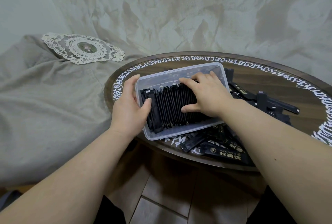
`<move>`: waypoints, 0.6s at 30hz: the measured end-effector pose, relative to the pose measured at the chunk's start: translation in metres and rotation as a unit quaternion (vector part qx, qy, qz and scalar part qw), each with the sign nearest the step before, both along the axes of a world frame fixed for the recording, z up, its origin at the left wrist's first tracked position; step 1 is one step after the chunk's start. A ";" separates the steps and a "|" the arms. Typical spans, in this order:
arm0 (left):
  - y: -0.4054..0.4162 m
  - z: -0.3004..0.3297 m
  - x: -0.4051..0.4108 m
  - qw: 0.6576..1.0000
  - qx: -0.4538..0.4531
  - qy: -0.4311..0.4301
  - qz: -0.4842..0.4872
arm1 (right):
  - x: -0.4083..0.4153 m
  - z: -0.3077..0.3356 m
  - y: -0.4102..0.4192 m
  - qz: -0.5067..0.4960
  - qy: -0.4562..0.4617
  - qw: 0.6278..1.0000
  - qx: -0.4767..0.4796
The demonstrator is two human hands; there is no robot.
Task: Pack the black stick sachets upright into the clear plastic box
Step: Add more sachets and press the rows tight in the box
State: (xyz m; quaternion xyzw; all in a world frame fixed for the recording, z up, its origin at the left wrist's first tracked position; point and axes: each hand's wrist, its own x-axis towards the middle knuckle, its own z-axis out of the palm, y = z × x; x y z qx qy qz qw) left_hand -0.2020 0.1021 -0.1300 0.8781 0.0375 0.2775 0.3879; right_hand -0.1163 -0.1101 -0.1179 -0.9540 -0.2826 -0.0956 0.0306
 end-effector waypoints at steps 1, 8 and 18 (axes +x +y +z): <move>0.000 0.000 0.000 1.000 0.004 0.000 0.001 | 0.002 0.000 0.000 0.001 -0.001 1.000 -0.005; 0.000 -0.001 0.005 1.000 0.010 -0.004 0.008 | 0.008 0.002 -0.001 0.007 0.023 1.000 -0.007; 0.000 -0.003 0.002 1.000 0.000 -0.012 0.017 | -0.022 0.005 0.032 0.048 -0.122 0.986 0.107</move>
